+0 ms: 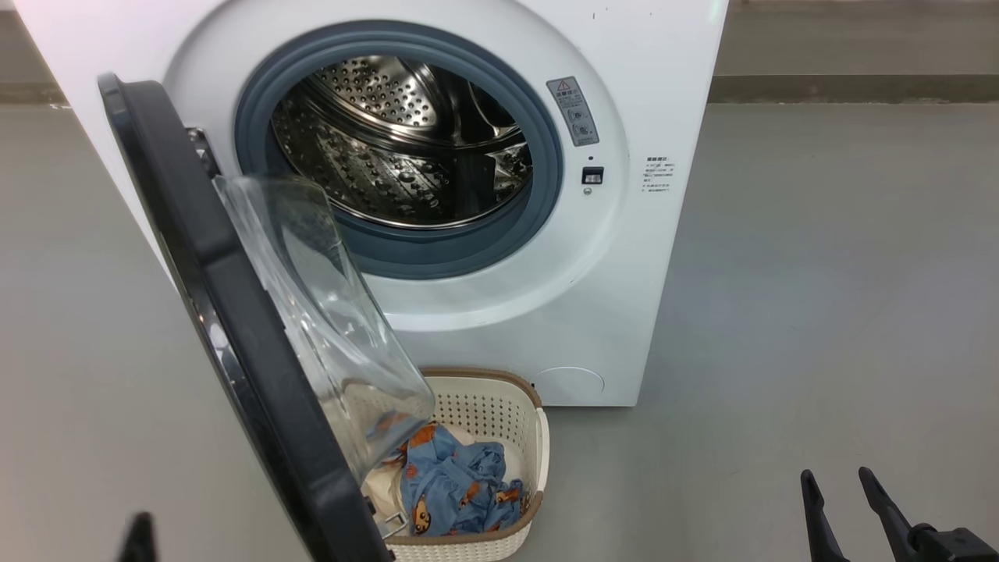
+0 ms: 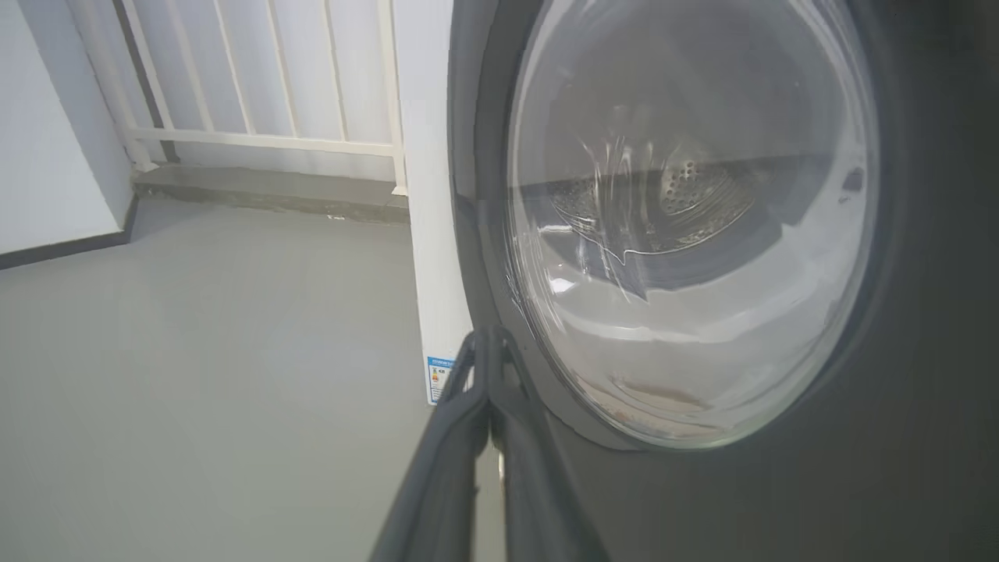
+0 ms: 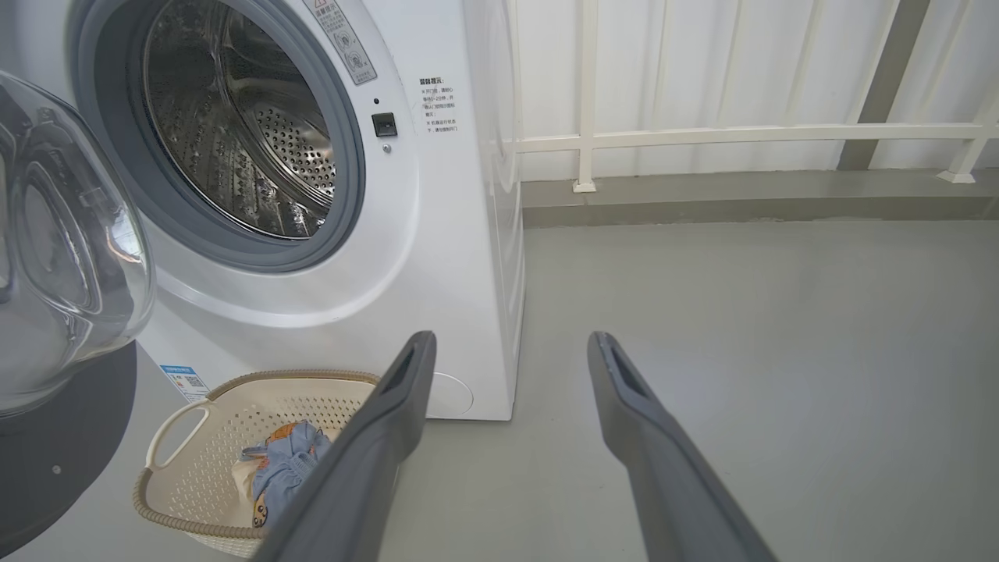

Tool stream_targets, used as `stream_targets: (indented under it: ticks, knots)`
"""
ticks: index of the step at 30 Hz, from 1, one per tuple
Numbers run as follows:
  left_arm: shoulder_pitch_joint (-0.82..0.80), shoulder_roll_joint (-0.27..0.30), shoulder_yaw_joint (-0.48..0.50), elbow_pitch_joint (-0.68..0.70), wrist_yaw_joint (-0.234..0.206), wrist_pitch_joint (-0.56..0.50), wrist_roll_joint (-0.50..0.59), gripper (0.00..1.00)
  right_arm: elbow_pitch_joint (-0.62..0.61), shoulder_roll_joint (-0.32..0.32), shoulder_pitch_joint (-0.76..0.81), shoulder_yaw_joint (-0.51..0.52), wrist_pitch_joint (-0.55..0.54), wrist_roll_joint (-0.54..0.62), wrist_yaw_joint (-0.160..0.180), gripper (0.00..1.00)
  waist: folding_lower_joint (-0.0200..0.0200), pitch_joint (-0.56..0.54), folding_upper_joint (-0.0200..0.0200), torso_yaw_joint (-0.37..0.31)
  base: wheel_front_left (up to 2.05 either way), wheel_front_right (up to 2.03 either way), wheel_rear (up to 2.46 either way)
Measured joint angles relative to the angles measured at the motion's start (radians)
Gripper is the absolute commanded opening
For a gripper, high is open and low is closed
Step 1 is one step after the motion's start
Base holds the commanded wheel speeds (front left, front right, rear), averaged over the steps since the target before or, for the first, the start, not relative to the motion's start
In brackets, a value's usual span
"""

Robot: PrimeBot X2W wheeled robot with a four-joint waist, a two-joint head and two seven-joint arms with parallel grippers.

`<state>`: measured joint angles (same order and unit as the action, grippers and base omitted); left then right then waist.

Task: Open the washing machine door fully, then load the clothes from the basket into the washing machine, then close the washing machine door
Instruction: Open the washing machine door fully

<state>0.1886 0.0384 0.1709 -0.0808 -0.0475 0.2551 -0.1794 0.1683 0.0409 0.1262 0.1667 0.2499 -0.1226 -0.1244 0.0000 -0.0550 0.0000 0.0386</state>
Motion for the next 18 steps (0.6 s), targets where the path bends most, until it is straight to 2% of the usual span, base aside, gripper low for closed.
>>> stream_targets:
  ticks: [4, 9, 13, 14, 18]
  knots:
    - [-0.008, 0.0, 0.054, 0.092, -0.054, 0.0, -0.051, 0.0, 0.0, 0.0, 0.0, -0.002, 0.0, 0.0, 0.0, 1.0, 0.0, 0.0, 0.0, 0.004, 0.0, 0.0, 0.0]
    - [-0.058, 0.0, 0.106, 0.306, -0.114, 0.001, -0.054, 0.0, 0.001, -0.001, 0.0, -0.003, 0.0, 0.0, 0.0, 1.0, 0.0, -0.001, 0.0, 0.008, 0.0, 0.0, 0.0]
    - [-0.097, 0.001, 0.077, 0.506, -0.116, 0.002, -0.016, 0.0, 0.001, -0.002, 0.0, -0.003, 0.0, 0.0, 0.0, 1.0, 0.0, -0.002, 0.0, 0.012, 0.0, 0.0, 0.0]
    - [-0.097, 0.001, 0.077, 0.506, -0.116, 0.002, -0.016, 0.0, 0.001, -0.002, 0.0, -0.003, 0.0, 0.0, 0.0, 1.0, 0.0, -0.002, 0.0, 0.012, 0.0, 0.0, 0.0]
    - [-0.14, 0.001, -0.062, 0.651, -0.08, 0.001, 0.002, 0.0, 0.003, -0.002, 0.001, -0.002, 0.0, 0.0, 0.0, 1.0, 0.0, -0.006, 0.0, 0.018, 0.0, 0.0, 0.0]
